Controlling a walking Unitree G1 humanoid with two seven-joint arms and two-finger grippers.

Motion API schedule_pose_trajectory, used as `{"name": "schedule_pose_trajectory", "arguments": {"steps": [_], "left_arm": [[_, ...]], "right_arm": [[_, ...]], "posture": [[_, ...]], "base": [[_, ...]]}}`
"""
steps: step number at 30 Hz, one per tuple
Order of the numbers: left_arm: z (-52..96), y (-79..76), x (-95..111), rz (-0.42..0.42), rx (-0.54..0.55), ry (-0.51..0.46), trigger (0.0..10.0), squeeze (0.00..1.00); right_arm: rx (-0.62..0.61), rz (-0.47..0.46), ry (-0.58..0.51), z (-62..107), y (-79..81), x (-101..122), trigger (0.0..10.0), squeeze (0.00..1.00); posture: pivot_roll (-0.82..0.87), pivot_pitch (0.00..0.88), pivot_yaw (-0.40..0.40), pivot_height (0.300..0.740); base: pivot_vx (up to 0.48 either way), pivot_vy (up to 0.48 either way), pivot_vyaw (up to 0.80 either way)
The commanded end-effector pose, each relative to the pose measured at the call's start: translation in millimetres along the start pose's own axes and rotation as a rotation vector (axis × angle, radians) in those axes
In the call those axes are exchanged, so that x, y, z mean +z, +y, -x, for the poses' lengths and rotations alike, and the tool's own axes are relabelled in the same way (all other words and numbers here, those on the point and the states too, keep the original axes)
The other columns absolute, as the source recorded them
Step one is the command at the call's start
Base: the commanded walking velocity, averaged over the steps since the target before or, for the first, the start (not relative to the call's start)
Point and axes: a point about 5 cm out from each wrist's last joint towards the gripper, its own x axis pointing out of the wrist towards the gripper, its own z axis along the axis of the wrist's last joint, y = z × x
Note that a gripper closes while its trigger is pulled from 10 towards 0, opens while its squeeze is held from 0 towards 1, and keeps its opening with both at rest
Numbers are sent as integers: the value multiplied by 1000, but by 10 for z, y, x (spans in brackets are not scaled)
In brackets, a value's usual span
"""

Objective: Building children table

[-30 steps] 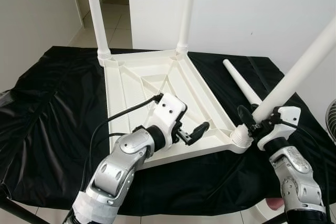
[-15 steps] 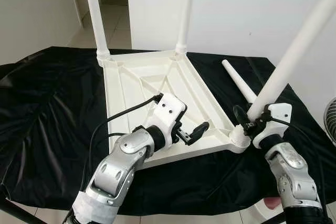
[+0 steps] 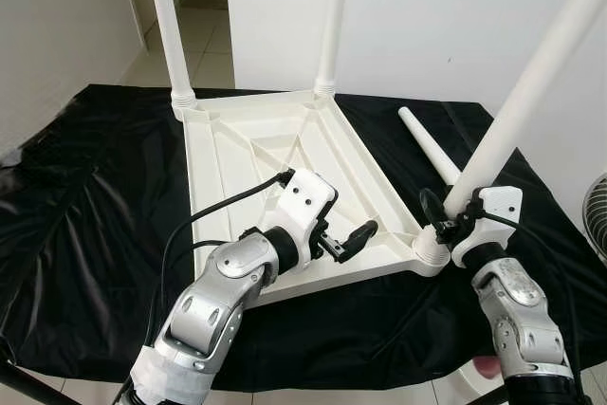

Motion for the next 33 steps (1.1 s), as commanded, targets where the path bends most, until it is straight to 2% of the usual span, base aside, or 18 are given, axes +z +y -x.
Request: {"name": "schedule_pose_trajectory", "arguments": {"steps": [1, 14, 28, 31, 33], "left_arm": [[0, 1, 41, -6, 9, -8, 10000, 0], [7, -18, 42, -8, 2, -8, 10000, 0], [0, -28, 46, -9, 2, -11, 10000, 0], [2, -19, 49, -9, 6, -11, 10000, 0], [3, -17, 48, -8, 8, -11, 10000, 0]], "right_arm": [[-19, -13, 126, 81, -1, -261, 10000, 0], [-246, -53, 70, 69, 66, -242, 10000, 0], [-446, -30, 41, 73, 163, -248, 10000, 0], [-611, 13, 21, 102, 108, -242, 10000, 0], [-656, 17, 28, 112, 92, -257, 10000, 0]], "posture": [[-38, 48, -6, 740], [-31, 38, -6, 740], [-24, 33, -13, 740], [-20, 34, -14, 740], [-18, 36, -14, 740]], "base": [[0, 0, 0], [0, 0, 0], [0, 0, 0], [0, 0, 0], [0, 0, 0]]}}
